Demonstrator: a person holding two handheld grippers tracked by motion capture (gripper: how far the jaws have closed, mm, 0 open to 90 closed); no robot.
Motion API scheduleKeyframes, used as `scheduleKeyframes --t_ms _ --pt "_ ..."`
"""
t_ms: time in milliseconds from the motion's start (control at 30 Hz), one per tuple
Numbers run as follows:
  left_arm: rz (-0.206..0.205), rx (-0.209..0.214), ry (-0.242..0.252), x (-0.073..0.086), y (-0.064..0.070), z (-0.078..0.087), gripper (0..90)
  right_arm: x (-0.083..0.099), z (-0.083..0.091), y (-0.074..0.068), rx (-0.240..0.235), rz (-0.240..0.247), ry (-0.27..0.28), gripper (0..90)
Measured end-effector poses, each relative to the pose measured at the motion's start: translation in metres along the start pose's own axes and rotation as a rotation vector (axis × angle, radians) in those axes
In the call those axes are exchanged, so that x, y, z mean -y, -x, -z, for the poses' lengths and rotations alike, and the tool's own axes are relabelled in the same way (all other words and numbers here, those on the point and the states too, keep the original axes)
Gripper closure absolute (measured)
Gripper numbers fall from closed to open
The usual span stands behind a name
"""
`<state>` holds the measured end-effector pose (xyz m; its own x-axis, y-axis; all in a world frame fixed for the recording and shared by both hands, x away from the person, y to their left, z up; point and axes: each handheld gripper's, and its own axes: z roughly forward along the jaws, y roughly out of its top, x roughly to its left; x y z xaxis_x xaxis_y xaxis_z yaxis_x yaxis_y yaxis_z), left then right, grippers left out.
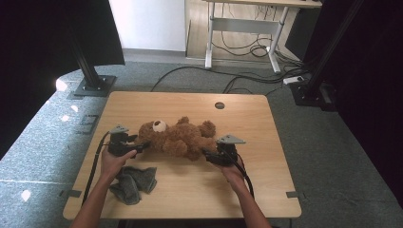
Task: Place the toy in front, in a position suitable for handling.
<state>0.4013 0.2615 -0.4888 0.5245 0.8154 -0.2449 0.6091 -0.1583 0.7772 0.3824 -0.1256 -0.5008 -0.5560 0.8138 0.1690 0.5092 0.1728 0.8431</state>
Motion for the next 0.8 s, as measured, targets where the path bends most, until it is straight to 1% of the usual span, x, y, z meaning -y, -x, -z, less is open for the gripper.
scheduleKeyframes --t_ms 67,100,133,167,267,300,367,400,433,500,533,600,633,733,767,800 --pt "0.001 0.008 -0.009 -0.001 0.002 -0.002 27.3 0.002 0.0 0.006 -0.027 -0.024 -0.005 52.4" --pt "0.0 0.017 -0.013 -0.002 0.004 -0.003 28.4 0.003 0.0 0.007 -0.032 -0.026 -0.006 54.6" --pt "-0.007 0.022 -0.019 -0.002 0.005 -0.004 29.8 0.005 0.002 0.008 -0.035 -0.013 -0.004 57.5" --pt "-0.007 0.027 -0.022 -0.003 0.008 -0.005 30.6 0.006 0.003 0.009 -0.032 -0.012 -0.004 58.1" --pt "-0.023 0.051 -0.045 -0.003 0.015 -0.006 31.5 0.008 0.007 0.012 -0.022 -0.012 0.004 59.0" --pt "-0.027 0.062 -0.052 -0.003 0.018 -0.007 32.0 0.009 0.009 0.015 -0.021 -0.022 0.009 59.3" --pt "-0.044 0.081 -0.065 -0.003 0.025 -0.008 32.6 0.013 0.018 0.023 -0.021 -0.04 0.015 59.4" --pt "-0.065 0.091 -0.078 -0.002 0.032 -0.01 32.7 0.014 0.021 0.025 -0.02 -0.043 0.019 59.4" --pt "-0.065 0.091 -0.078 -0.002 0.032 -0.01 32.7 0.014 0.021 0.025 -0.02 -0.043 0.019 59.4" --pt "-0.082 0.096 -0.087 -0.002 0.039 -0.011 32.7 0.018 0.027 0.03 -0.02 -0.056 0.025 59.3" --pt "-0.097 0.097 -0.093 -0.002 0.043 -0.012 32.7 0.019 0.029 0.032 -0.019 -0.059 0.028 59.3" --pt "-0.113 0.098 -0.102 -0.001 0.05 -0.014 32.6 0.023 0.035 0.036 -0.022 -0.069 0.03 59.3" --pt "-0.121 0.107 -0.106 -0.001 0.055 -0.014 32.4 0.025 0.039 0.039 -0.019 -0.07 0.034 59.1" --pt "-0.125 0.109 -0.105 0.0 0.058 -0.015 32.4 0.027 0.042 0.042 -0.02 -0.075 0.041 59.1" --pt "-0.13 0.107 -0.104 0.0 0.061 -0.014 32.4 0.029 0.043 0.044 -0.029 -0.083 0.045 59.1" --pt "-0.13 0.108 -0.102 0.001 0.062 -0.014 32.5 0.029 0.043 0.044 -0.031 -0.08 0.044 59.1"
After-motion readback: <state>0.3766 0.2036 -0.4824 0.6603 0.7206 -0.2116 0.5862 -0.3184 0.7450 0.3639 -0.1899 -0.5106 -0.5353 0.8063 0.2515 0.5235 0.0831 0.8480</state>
